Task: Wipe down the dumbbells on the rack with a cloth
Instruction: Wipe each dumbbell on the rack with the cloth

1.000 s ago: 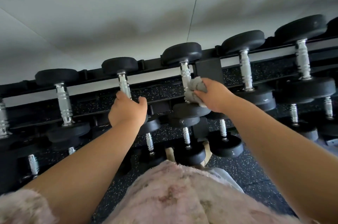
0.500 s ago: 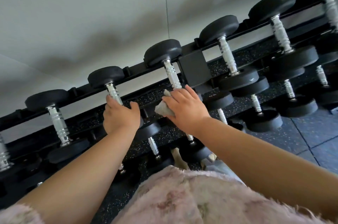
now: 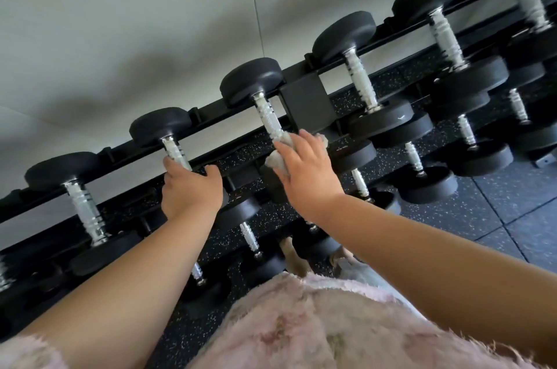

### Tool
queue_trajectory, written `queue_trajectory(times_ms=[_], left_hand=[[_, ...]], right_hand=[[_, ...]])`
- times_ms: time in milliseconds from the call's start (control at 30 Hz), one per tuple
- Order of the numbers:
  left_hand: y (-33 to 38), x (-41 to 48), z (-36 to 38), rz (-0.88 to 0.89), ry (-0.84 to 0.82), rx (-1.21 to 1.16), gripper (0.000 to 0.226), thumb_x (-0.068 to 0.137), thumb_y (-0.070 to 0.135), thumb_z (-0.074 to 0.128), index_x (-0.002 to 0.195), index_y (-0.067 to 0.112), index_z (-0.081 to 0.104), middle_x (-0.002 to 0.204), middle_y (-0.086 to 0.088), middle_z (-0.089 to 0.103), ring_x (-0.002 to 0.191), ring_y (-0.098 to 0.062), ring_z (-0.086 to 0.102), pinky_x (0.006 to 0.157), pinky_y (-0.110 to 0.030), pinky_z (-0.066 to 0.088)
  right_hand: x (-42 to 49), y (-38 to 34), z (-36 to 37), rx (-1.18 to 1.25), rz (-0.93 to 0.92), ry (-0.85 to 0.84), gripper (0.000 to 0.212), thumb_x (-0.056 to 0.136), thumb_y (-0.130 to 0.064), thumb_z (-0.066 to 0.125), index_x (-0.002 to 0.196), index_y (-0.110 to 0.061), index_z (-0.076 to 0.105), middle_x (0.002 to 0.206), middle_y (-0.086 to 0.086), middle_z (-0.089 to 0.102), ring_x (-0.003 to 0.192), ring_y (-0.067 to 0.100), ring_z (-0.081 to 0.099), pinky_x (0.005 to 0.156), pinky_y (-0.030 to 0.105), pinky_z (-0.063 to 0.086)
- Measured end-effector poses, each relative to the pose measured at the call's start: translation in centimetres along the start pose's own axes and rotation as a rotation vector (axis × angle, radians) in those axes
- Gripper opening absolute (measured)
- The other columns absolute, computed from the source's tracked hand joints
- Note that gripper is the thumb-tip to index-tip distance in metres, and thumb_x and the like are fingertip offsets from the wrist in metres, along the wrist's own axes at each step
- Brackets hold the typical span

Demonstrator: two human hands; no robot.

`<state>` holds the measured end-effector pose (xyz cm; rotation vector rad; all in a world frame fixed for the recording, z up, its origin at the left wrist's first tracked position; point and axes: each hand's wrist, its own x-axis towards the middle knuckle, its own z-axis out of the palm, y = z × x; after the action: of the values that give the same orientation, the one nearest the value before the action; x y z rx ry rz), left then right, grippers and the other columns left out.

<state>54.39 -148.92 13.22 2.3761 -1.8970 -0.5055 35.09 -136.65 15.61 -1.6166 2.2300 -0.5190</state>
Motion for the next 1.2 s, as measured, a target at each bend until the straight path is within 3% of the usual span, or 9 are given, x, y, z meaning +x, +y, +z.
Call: queue_trajectory(times_ms=[200,267,400,633,767,900,1033,1133,1200], left_hand=[[0.3,-0.2,-0.2,-0.007,-0.001,0.008,0.083,0.091,0.053,0.052,0.159,0.015,0.024,0.137,-0.017,0.061,0.116,-0.041,0.063,0.089,-0.051,0.053],[0.3,-0.2,-0.4,-0.005,0.002,0.012,0.083,0.091,0.054,0.053,0.16,0.017,0.024,0.133,-0.015,0.063,0.112,-0.039,0.064,0.086,-0.049,0.054],[-0.1,0.0,-0.5,-0.012,-0.027,0.005,0.085,0.091,0.055,0.052,0.161,0.016,0.021,0.135,-0.014,0.061,0.113,-0.039,0.064,0.089,-0.052,0.056],[-0.1,-0.1,-0.5,0.001,-0.041,0.0,0.083,0.092,0.054,0.051,0.159,0.015,0.022,0.138,-0.015,0.059,0.115,-0.04,0.063,0.087,-0.053,0.056],[-0.1,-0.1,-0.6,0.002,-0.052,-0.023,0.08,0.092,0.052,0.053,0.157,0.014,0.025,0.139,-0.015,0.058,0.116,-0.039,0.062,0.088,-0.054,0.056],[0.0,-0.5,-1.2,0.07,-0.034,0.055,0.082,0.094,0.047,0.058,0.159,0.009,0.025,0.151,-0.019,0.045,0.132,-0.042,0.049,0.106,-0.059,0.046],[1.0,-2.2,-1.4,0.325,-0.043,0.185,0.08,0.098,0.044,0.056,0.162,0.014,0.021,0.167,-0.018,0.019,0.152,-0.039,0.023,0.124,-0.057,0.025],[5.0,-4.9,-0.3,0.537,-0.115,0.045,0.066,0.099,0.042,0.059,0.156,0.016,0.037,0.166,-0.015,0.027,0.154,-0.036,0.023,0.123,-0.057,0.024],[8.5,-6.8,0.7,0.709,-0.147,-0.033,0.056,0.1,0.042,0.057,0.149,0.017,0.046,0.159,-0.011,0.036,0.15,-0.032,0.03,0.122,-0.056,0.028]], right_hand=[[-0.1,-1.5,1.9,-0.282,-0.523,-0.129,0.05,0.094,-0.038,0.069,0.14,-0.019,0.062,0.14,0.004,0.061,0.143,0.032,0.044,0.127,0.055,0.014],[1.2,-0.8,1.5,-0.369,-0.439,-0.098,0.051,0.088,-0.028,0.073,0.137,-0.019,0.062,0.134,0.002,0.062,0.139,0.031,0.046,0.128,0.053,0.008],[1.8,1.7,-1.6,-0.124,-0.126,-0.011,0.042,0.094,-0.032,0.068,0.133,-0.019,0.063,0.125,-0.001,0.063,0.128,0.024,0.052,0.123,0.044,0.029],[1.1,5.6,-3.2,0.049,0.541,-0.369,0.049,0.108,-0.04,0.042,0.141,-0.004,0.051,0.105,0.002,0.062,0.1,0.025,0.06,0.085,0.032,0.049],[0.1,0.6,-1.2,0.46,0.547,-0.181,0.047,0.109,-0.044,0.041,0.152,-0.028,0.038,0.134,-0.002,0.049,0.106,0.009,0.056,0.083,0.014,0.049],[-1.0,0.9,0.0,0.341,0.346,-0.051,0.053,0.107,-0.05,0.039,0.158,-0.038,0.029,0.162,-0.005,0.024,0.148,0.021,0.03,0.12,0.039,0.034],[-0.1,4.5,-2.6,0.157,0.41,-0.303,0.052,0.109,-0.043,0.039,0.158,-0.027,0.029,0.148,0.011,0.045,0.107,0.022,0.06,0.079,0.027,0.044],[-0.3,6.9,-5.2,0.085,0.562,-0.215,0.044,0.109,-0.041,0.041,0.141,-0.012,0.045,0.115,0.009,0.064,0.097,0.027,0.065,0.079,0.036,0.051],[-1.4,7.9,-7.1,0.155,0.541,-0.059,0.047,0.109,-0.047,0.036,0.141,-0.013,0.046,0.118,0.002,0.064,0.1,0.026,0.064,0.083,0.038,0.053]])
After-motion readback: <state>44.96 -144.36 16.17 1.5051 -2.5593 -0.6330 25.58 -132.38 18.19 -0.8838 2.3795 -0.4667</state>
